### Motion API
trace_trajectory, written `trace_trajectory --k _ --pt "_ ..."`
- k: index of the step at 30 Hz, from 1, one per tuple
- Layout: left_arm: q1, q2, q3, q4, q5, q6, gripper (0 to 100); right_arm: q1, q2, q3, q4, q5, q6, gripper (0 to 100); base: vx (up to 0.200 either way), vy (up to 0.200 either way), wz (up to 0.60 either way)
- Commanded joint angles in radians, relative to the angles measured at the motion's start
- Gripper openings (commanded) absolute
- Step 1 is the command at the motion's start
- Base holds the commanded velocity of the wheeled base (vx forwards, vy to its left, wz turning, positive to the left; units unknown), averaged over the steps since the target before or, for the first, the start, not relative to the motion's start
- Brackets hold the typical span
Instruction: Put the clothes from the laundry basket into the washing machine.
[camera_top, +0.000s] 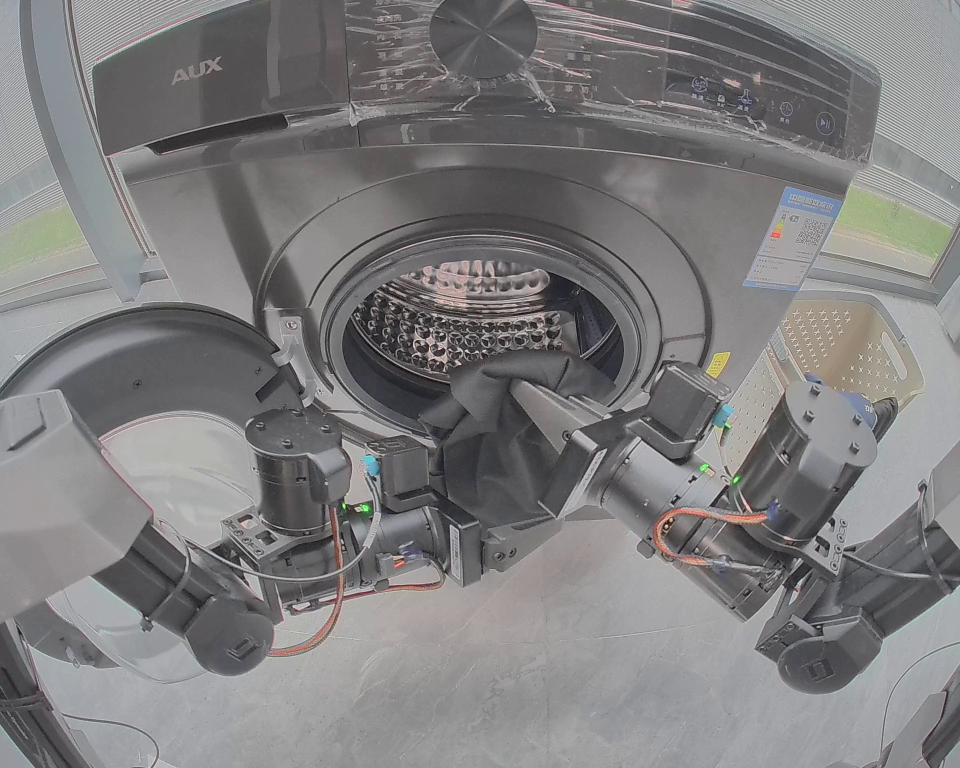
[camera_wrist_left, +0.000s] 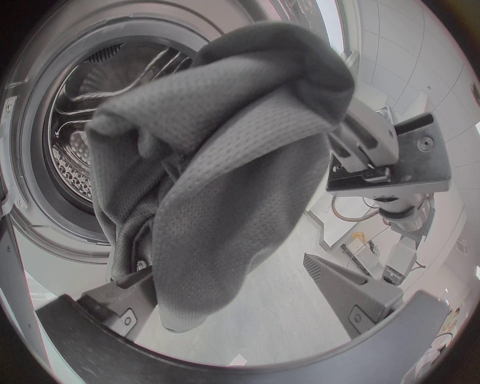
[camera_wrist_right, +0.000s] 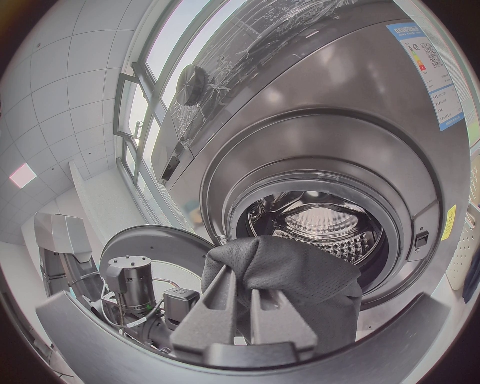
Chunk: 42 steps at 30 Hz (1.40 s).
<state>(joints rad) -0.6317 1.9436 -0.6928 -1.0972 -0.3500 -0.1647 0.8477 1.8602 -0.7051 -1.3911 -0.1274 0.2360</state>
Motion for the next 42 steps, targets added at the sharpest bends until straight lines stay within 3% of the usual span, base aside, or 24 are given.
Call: trace_trajectory --k 1,6,7,24,25,32,38,42 --pt "-0.003 0.049 -0.014 -0.012 0.008 -0.001 100 0.002 -0.003 0.001 0.001 0.000 0.000 0 0.000 0.000 0.00" --pt "-0.002 0.052 -0.028 -0.013 0.025 -0.001 100 0.004 -0.001 -0.002 0.003 -0.026 -0.001 0 0.000 0.000 0.00" --pt "-0.002 0.051 -0.030 -0.015 0.026 -0.001 0 0.004 -0.001 -0.002 0.003 -0.029 -0.001 0 0.000 0.000 0.00" --pt "-0.051 -0.038 0.025 -0.032 0.031 0.001 0 0.004 -0.029 0.045 0.006 -0.031 0.032 0 0.000 0.000 0.00" --pt "-0.056 -0.045 0.032 -0.032 0.031 0.001 0 0.002 -0.029 0.044 0.004 -0.031 0.032 100 0.000 0.000 0.00" --pt "-0.063 -0.153 0.068 -0.035 0.043 -0.007 0 -0.006 -0.027 0.049 0.001 -0.023 0.043 100 0.000 0.000 0.00" --pt "-0.037 -0.212 0.065 -0.039 0.051 -0.064 0 0.007 -0.033 0.108 -0.014 -0.041 0.048 100 0.000 0.000 0.00" --pt "-0.036 -0.212 0.061 -0.046 0.071 -0.067 0 -0.013 -0.058 0.171 -0.014 -0.050 0.032 100 0.000 0.000 0.00"
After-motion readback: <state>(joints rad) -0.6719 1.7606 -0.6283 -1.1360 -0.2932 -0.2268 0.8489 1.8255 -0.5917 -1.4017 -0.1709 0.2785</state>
